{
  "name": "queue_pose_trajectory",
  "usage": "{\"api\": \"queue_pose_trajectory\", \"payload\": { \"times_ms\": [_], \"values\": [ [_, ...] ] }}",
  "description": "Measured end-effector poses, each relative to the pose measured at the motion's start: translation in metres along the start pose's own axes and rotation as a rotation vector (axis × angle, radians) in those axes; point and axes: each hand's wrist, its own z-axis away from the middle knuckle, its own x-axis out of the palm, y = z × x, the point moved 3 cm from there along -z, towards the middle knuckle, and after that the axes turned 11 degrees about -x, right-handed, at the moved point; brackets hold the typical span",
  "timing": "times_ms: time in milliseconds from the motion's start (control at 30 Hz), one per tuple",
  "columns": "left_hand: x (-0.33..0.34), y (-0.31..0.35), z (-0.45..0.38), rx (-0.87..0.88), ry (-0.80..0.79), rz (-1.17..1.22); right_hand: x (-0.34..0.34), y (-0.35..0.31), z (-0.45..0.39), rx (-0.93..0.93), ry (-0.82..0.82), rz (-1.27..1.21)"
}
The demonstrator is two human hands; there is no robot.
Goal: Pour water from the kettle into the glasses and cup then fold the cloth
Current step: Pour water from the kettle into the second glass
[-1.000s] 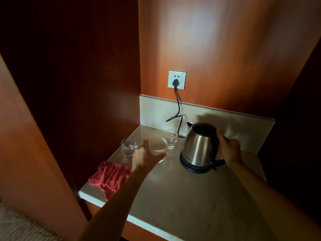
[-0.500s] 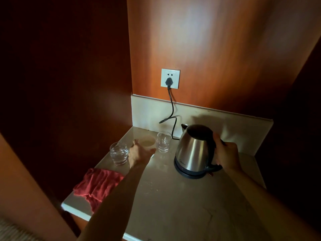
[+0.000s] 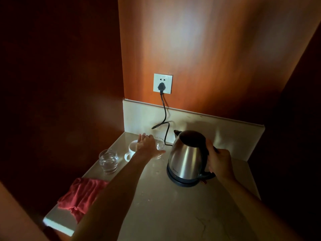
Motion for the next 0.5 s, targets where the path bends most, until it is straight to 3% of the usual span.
{"api": "queue_pose_trajectory", "payload": {
  "times_ms": [233, 500],
  "values": [
    [0.000, 0.006, -0.020, -0.084, -0.024, 0.092, 0.001, 0.005, -0.004, -0.012, 0.024, -0.010],
    [-0.029, -0.012, 0.030, -0.055, 0.146, 0.464, -0.001, -0.001, -0.001, -0.023, 0.005, 0.000]
  ]
}}
